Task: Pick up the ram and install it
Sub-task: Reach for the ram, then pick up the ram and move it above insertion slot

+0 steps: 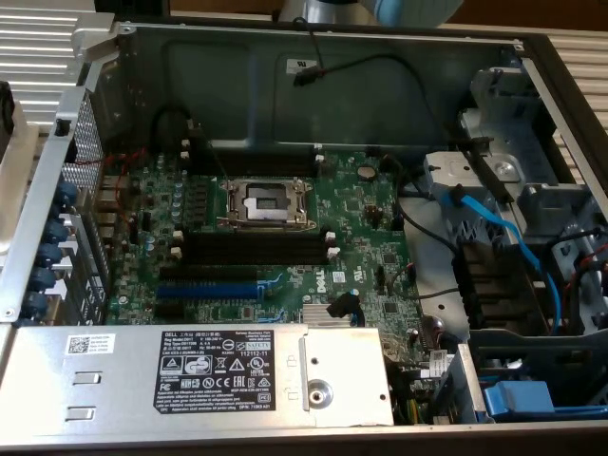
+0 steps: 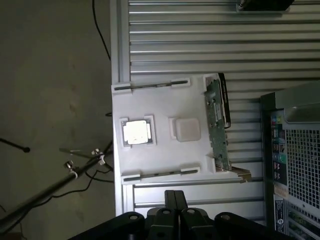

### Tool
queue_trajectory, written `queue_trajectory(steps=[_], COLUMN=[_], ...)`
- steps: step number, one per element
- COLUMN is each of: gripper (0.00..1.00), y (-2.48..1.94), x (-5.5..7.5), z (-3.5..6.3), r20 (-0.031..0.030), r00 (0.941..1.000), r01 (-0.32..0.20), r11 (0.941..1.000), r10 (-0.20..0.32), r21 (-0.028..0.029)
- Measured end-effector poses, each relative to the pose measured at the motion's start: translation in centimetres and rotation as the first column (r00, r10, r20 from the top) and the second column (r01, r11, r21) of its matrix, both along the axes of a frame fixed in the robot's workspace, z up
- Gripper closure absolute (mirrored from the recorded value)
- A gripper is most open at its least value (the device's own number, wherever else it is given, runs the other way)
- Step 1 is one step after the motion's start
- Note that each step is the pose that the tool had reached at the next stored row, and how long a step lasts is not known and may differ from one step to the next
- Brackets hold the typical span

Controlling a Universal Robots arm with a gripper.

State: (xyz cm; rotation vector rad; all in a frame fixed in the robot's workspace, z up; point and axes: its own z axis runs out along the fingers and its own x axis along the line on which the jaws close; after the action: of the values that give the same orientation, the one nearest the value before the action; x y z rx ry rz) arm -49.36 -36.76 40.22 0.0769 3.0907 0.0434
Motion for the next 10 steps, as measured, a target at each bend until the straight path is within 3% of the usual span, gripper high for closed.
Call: queue_trajectory(steps=[10], gripper=[0.90], y=[0.00], x=[0.00], z=[-0.01], r20=[0.0002], r00=[1.0000], r01=[0.000], r11=[1.0000], r10=[0.000], r21=[0.0001])
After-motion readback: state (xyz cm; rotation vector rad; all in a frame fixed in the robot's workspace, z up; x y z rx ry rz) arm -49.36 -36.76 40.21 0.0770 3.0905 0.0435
